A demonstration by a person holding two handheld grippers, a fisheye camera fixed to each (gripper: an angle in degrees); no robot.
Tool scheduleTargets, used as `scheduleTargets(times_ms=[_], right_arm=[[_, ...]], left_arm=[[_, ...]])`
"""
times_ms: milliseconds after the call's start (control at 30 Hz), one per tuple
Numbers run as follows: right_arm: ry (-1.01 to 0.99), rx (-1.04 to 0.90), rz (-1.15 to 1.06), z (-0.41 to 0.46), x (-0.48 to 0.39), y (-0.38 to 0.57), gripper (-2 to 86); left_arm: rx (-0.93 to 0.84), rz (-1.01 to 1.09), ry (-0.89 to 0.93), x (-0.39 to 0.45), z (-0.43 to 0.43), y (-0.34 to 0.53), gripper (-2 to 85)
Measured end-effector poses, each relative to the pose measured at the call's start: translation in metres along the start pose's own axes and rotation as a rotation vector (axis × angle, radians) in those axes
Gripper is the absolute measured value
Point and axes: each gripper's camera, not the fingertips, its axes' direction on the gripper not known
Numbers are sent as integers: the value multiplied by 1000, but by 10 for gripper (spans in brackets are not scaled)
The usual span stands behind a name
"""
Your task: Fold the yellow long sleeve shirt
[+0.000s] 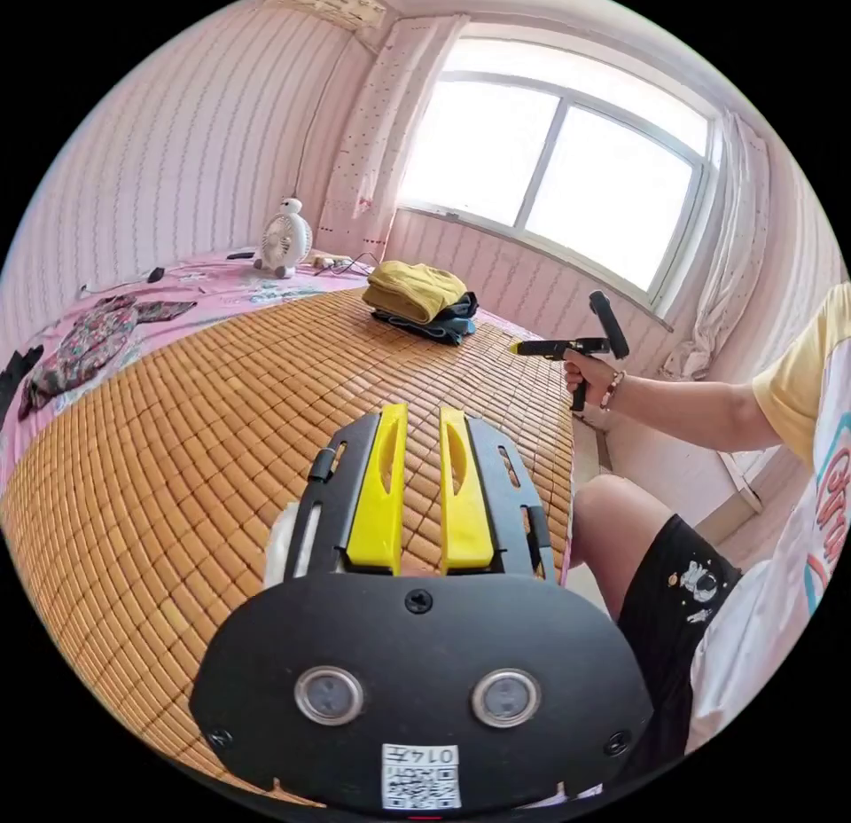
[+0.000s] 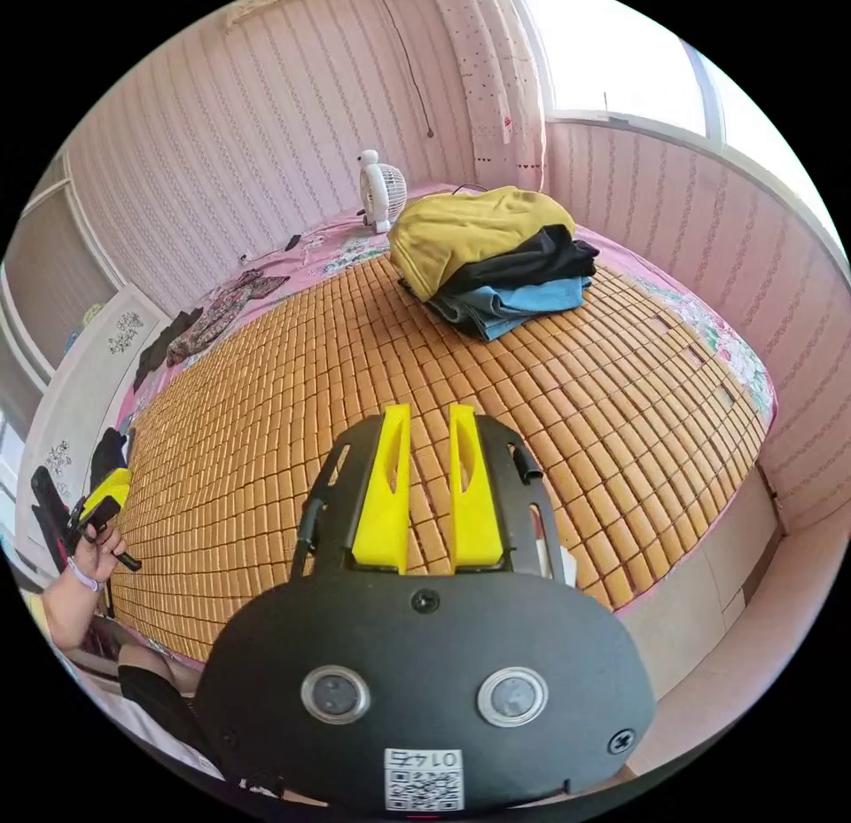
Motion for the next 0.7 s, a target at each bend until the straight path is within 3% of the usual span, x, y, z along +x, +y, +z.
scheduleTargets(times_ms=[200, 367, 467, 700], right_arm=[[-22, 73, -100, 26, 15, -72, 86], [78, 114, -127, 51, 24, -121, 115], [84, -7, -116, 82, 35, -131, 112], [-36, 29, -122, 78, 51, -127, 38]], left_arm=[[-30, 83, 19, 4, 150, -99, 102], [-97, -1, 64, -5, 270, -157, 124], [-114, -7, 61, -8, 326, -180, 124], [-307, 119, -26, -4, 415, -227, 51]])
